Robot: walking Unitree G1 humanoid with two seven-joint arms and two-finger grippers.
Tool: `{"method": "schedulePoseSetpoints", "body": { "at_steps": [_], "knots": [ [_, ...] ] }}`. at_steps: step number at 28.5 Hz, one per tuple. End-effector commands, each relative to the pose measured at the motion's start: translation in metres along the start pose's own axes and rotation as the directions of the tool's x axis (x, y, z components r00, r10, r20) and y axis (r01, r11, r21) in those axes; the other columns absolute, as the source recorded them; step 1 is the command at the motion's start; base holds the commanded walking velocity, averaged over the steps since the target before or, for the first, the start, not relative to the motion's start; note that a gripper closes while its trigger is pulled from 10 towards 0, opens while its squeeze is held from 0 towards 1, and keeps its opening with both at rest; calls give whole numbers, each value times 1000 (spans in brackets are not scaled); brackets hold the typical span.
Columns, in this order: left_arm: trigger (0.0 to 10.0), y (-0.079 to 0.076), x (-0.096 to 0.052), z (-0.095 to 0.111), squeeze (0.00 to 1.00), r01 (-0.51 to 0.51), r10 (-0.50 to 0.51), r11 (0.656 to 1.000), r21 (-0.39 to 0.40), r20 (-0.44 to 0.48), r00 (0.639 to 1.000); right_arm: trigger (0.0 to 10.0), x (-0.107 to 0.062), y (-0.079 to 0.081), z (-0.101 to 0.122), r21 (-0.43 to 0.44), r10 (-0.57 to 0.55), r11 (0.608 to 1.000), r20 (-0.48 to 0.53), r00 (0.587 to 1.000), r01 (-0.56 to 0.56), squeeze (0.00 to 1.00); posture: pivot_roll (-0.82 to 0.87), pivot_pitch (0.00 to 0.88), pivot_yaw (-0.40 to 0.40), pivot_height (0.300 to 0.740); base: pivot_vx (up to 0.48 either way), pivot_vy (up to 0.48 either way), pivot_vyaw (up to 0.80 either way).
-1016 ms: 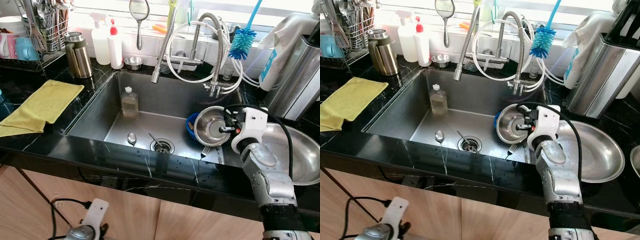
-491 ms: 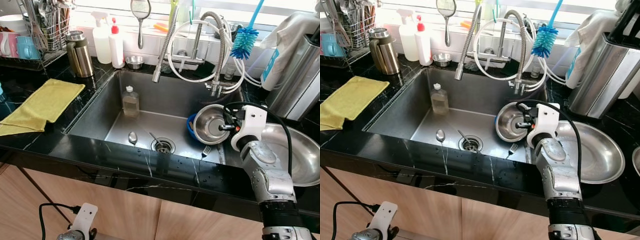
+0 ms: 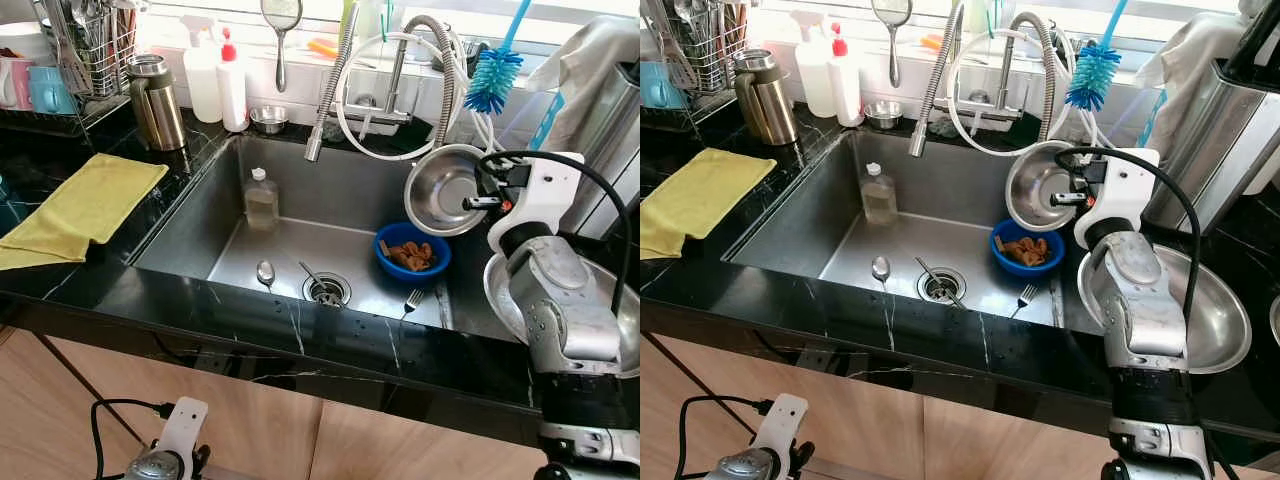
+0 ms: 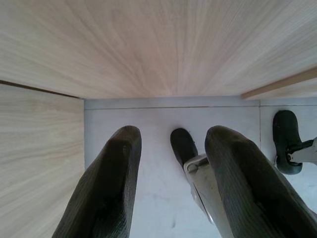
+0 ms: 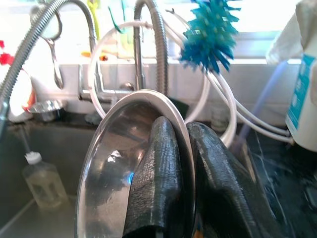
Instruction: Kitchen organization
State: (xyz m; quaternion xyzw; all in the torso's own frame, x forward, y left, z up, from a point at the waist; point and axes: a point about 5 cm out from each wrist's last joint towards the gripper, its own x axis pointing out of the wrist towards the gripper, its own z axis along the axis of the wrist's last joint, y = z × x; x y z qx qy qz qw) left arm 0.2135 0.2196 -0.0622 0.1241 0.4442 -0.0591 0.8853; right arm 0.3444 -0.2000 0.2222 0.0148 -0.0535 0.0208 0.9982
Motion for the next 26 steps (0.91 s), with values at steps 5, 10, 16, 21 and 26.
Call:
{"method": "schedulePoseSetpoints", "body": {
  "at_steps": [5, 10, 16, 21, 26],
  "knots": [
    [10000, 0, 0, 0, 0, -3, 3, 1000, -14, 2, 1000, 10000, 11, 18, -15, 56, 77, 996, -77, 994, -72, 0, 47, 15, -75, 740, 0, 0, 0],
    [10000, -1, 0, 0, 0, -1, 1, 1000, -16, 3, 1000, 10000, 18, 34, -45, 59, 195, 981, -213, 957, -186, 0, 47, 6, -79, 740, 0, 0, 0],
    [10000, -2, 0, 0, 0, 3, -3, 1000, -16, 3, 1000, 10000, 21, 37, -72, 31, 226, 973, -334, 915, -229, 0, 51, 0, -83, 740, 0, 0, 0],
    [10000, -3, 0, 0, 0, 3, -3, 1000, -21, 3, 1000, 10000, 23, 38, -77, 37, 234, 971, -345, 909, -236, 0, 61, 0, -86, 740, 0, 0, 0],
    [10000, -5, 1, 0, 0, 8, -8, 1000, -22, 4, 1000, 10000, 23, 38, -81, 29, 249, 967, -350, 903, -255, 812, 58, 0, -85, 740, 0, 0, 0]
  ]
}}
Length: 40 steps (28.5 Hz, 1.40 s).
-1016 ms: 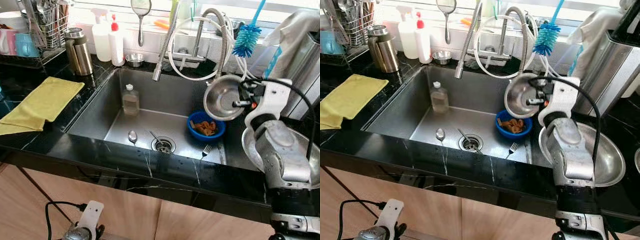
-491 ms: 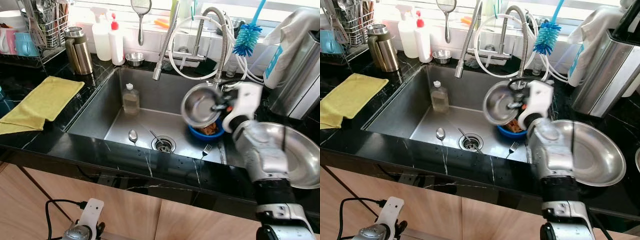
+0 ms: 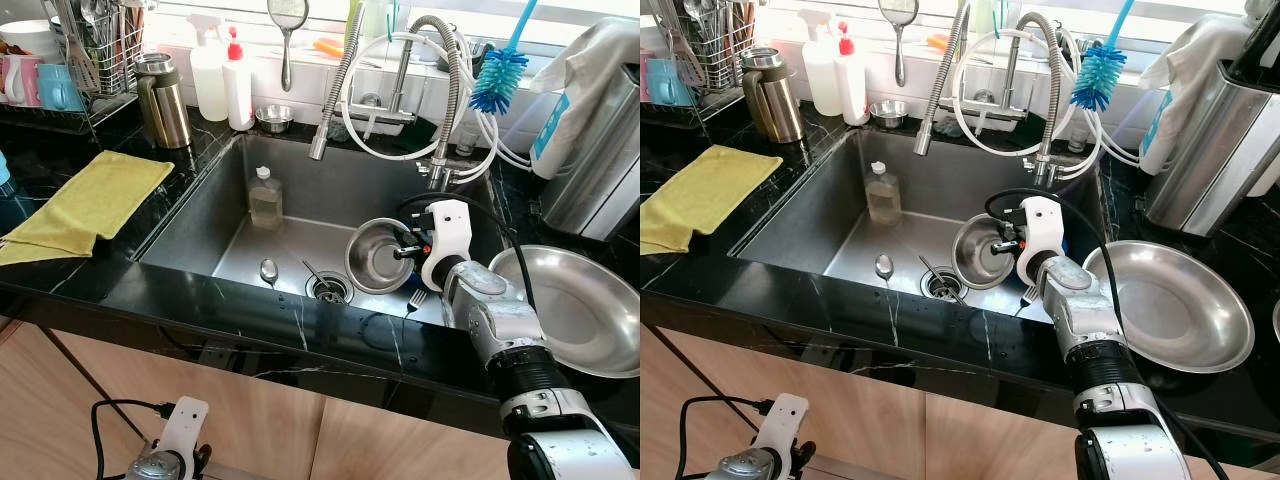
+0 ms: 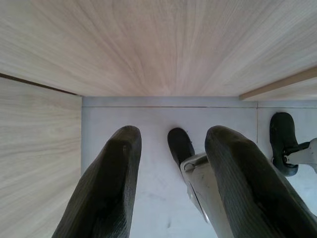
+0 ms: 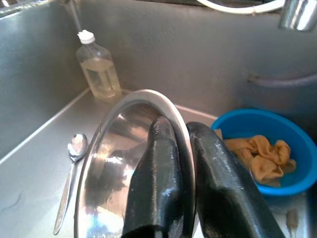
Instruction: Kitchen organization
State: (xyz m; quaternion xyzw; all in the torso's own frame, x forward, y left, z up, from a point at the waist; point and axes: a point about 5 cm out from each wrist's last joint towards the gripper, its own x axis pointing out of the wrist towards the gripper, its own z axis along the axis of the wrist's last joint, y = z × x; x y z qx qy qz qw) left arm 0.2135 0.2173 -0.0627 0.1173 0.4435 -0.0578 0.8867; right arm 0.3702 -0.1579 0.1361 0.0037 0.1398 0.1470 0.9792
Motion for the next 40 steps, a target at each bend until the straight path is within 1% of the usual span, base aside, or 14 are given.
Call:
{"method": "schedulePoseSetpoints", "body": {
  "at_steps": [1, 2, 13, 14, 15, 19, 20, 22, 26, 27, 31, 33, 37, 40],
  "knots": [
    [10000, -3, 0, -1, 0, 4, -4, 1000, -9, 1, 1000, 10000, 1, -1, 10, -23, 6, 1000, 29, 1000, -5, 812, 58, 0, -85, 740, 0, 0, 0],
    [10000, -3, 0, 0, 0, 6, -6, 1000, -9, 1, 1000, 10000, 1, -2, 9, -24, 7, 1000, 30, 1000, -7, 1000, 56, 0, -85, 740, 0, 0, 0],
    [10000, -6, 2, 5, 0, 12, -12, 1000, -7, 12, 1000, 10000, 3, -3, 14, -27, -10, 1000, 57, 998, 11, 1000, 58, 6, -87, 740, 0, 0, 0],
    [10000, -6, 2, 5, 0, 12, -12, 1000, -8, 12, 1000, 10000, 3, -4, 19, -19, -22, 1000, 86, 996, 24, 663, 60, 14, -88, 740, 0, 0, 0],
    [10000, -7, 2, 5, 0, 11, -11, 1000, -11, 12, 1000, 10000, 1, -5, 29, -26, -43, 999, 140, 989, 47, 0, 59, 15, -88, 740, 0, 0, 0],
    [10000, -6, 1, 3, 0, 9, -9, 1000, -12, 10, 1000, 10000, -4, -2, 52, -55, -68, 995, 264, 962, 85, 0, 55, 20, -86, 740, 0, 0, 0],
    [10000, -6, 1, 3, 0, 10, -10, 1000, -10, 8, 1000, 10000, -9, 1, 64, -47, -69, 995, 329, 942, 89, 0, 53, 22, -85, 740, 0, 0, 0],
    [10000, -6, 1, 2, 0, 11, -11, 1000, -9, 7, 1000, 10000, -15, 2, 78, -59, -78, 992, 392, 917, 110, 0, 48, 25, -85, 740, 0, 0, 0],
    [10000, -7, 1, 2, 0, 13, -13, 1000, -9, 7, 1000, 10000, -25, 2, 93, -79, -117, 982, 466, 877, 172, 0, 45, 26, -85, 740, 0, 0, 0],
    [10000, -7, 1, 1, 0, 15, -15, 1000, -10, 7, 1000, 10000, -32, 1, 96, -90, -152, 970, 493, 857, 224, 0, 42, 28, -84, 740, 0, 0, 0],
    [10000, -8, 1, 1, 0, 17, -17, 1000, -10, 5, 1000, 10000, -43, 0, 97, -91, -197, 955, 521, 830, 284, 0, 38, 29, -84, 740, 0, 0, 0],
    [10000, -10, 1, -1, 0, 22, -22, 1000, -7, 0, 1000, 10000, -64, -6, 84, -18, -295, 934, 521, 801, 356, 0, 29, 35, -81, 740, 0, 0, 0],
    [10000, -12, 1, -3, 0, 27, -27, 1000, -1, -7, 1000, 10000, -88, -14, 71, 61, -394, 903, 509, 766, 424, 0, 15, 41, -79, 740, 0, 0, 0],
    [10000, -12, 1, -4, 0, 29, -29, 1000, 2, -10, 1000, 10000, -101, -19, 63, 97, -454, 876, 491, 743, 472, 0, 9, 43, -78, 740, 0, 0, 0]
  ]
}}
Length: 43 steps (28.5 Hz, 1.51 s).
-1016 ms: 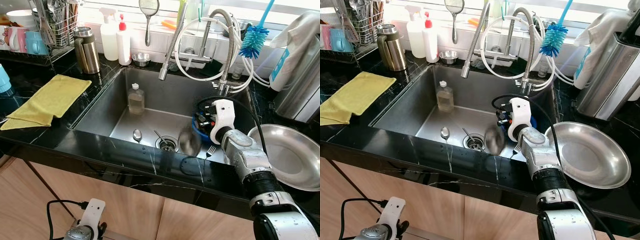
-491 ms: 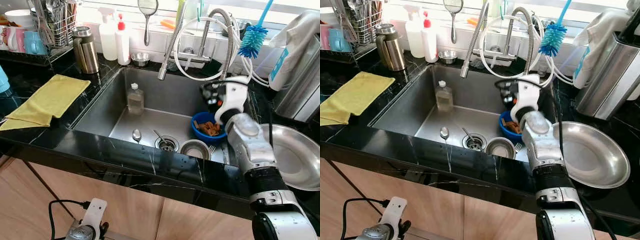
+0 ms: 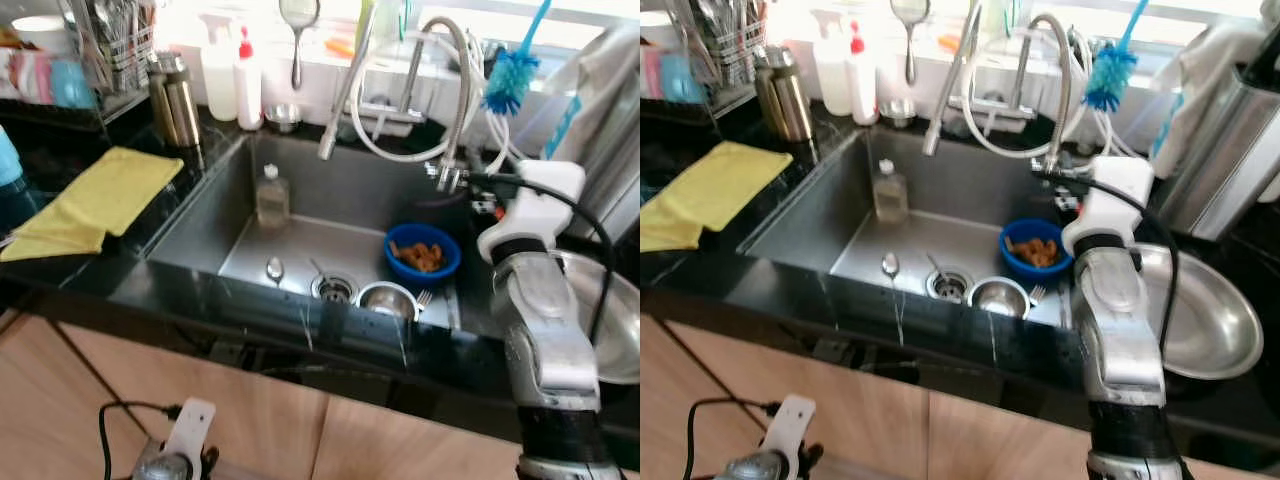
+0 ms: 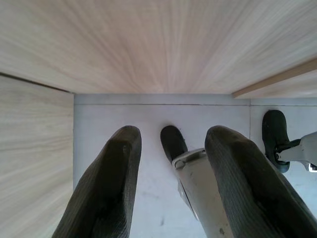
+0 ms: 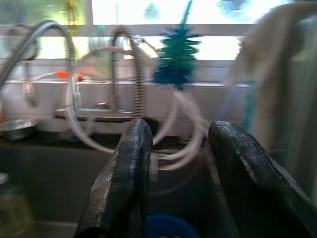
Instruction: Kitchen organization
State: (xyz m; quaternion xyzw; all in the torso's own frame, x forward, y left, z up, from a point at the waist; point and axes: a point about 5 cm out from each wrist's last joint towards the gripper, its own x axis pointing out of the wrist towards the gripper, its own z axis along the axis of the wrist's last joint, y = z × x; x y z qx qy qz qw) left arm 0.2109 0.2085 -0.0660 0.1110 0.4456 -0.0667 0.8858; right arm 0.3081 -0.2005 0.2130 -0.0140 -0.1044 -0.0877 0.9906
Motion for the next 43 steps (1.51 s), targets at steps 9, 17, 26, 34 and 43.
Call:
{"method": "schedulePoseSetpoints", "body": {
  "at_steps": [9, 17, 26, 34, 43],
  "knots": [
    [10000, -4, 0, -2, 0, 17, -17, 1000, 15, -8, 1000, 10000, -36, -30, 10, 3, -154, 988, -28, 988, 155, 0, 2, 46, -76, 740, 0, 0, 0],
    [10000, -5, 0, -3, 0, 21, -21, 1000, 17, -9, 1000, 10000, -51, -39, 8, -15, -199, 980, -59, 978, 198, 0, 5, 49, -83, 740, 0, 0, 0],
    [10000, -7, 0, -4, 0, 27, -26, 999, 18, -15, 1000, 10000, -79, -58, -11, -16, -287, 957, -182, 941, 289, 0, 1, 51, -86, 740, 0, 0, 0],
    [10000, -8, 1, -4, 0, 28, -28, 999, 21, -14, 1000, 10000, -83, -66, -7, -79, -254, 967, -193, 948, 243, 0, -4, 46, -86, 740, 0, 0, 0],
    [10000, -9, 1, -2, 0, 34, -34, 999, 28, -8, 999, 10000, -91, -70, -6, -51, -264, 964, -209, 942, 259, 0, -9, 36, -83, 740, 0, 0, 0]
  ]
}}
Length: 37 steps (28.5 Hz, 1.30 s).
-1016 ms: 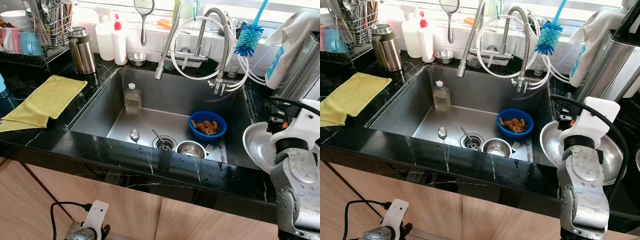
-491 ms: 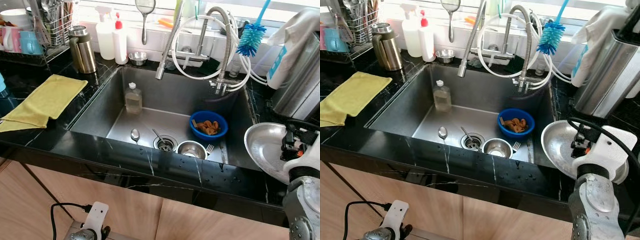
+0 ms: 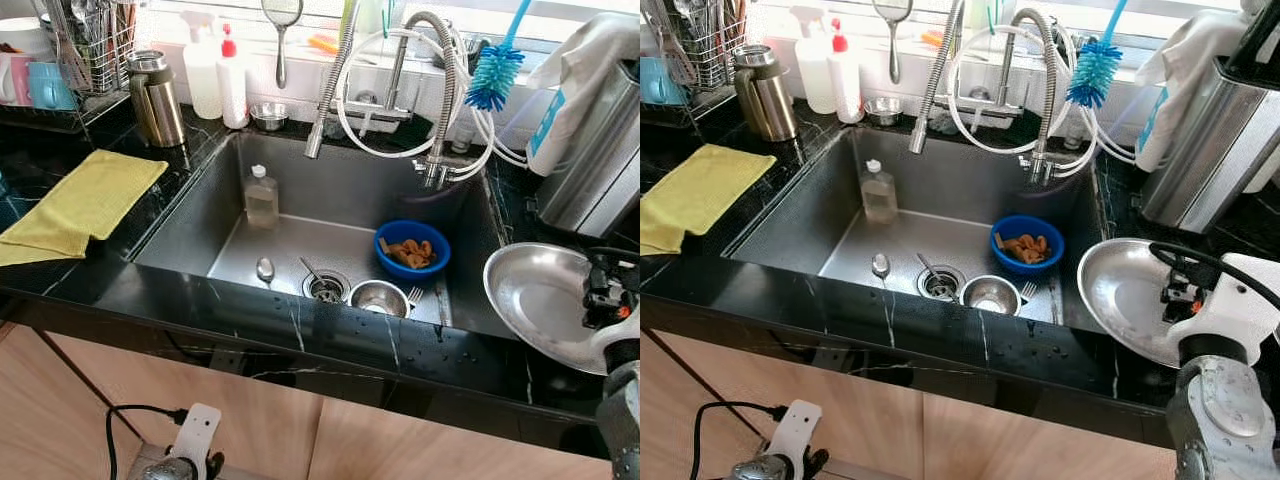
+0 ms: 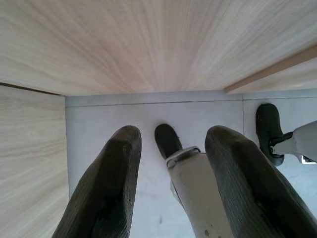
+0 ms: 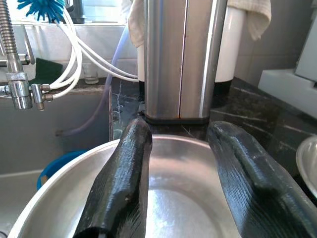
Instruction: Kitchen organization
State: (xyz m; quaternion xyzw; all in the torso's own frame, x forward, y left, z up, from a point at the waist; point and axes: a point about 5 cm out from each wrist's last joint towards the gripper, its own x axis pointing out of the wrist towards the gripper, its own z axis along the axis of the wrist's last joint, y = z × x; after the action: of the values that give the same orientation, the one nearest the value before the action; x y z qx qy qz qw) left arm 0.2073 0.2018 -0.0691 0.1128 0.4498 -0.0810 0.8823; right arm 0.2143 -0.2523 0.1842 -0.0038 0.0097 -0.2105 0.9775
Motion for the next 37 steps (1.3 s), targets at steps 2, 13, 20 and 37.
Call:
{"method": "schedulePoseSetpoints", "body": {
  "at_steps": [2, 13, 20, 37],
  "knots": [
    [10000, -1, 0, 1, 0, 10, -10, 1000, 14, 0, 1000, 10000, -4, -4, 3, 43, -25, 999, 2, 1000, 25, 671, -10, 35, -83, 740, 0, 0, 0],
    [10000, 0, 0, 2, 0, 6, -6, 1000, 13, 3, 1000, 10000, -6, -15, -4, 96, -161, 982, -44, 986, 165, 0, -3, 45, -86, 740, 0, 0, 0],
    [10000, 0, 0, -1, 0, 5, -5, 1000, 10, -5, 1000, 10000, -7, -26, -10, 105, -243, 962, -105, 964, 254, 0, -3, 51, -87, 740, 0, 0, 0],
    [10000, 0, 0, -2, 0, 9, -9, 1000, 10, -5, 1000, 10000, -10, -24, -22, 130, -318, 930, -190, 929, 344, 0, -1, 52, -88, 740, 0, 0, 0]
  ]
}}
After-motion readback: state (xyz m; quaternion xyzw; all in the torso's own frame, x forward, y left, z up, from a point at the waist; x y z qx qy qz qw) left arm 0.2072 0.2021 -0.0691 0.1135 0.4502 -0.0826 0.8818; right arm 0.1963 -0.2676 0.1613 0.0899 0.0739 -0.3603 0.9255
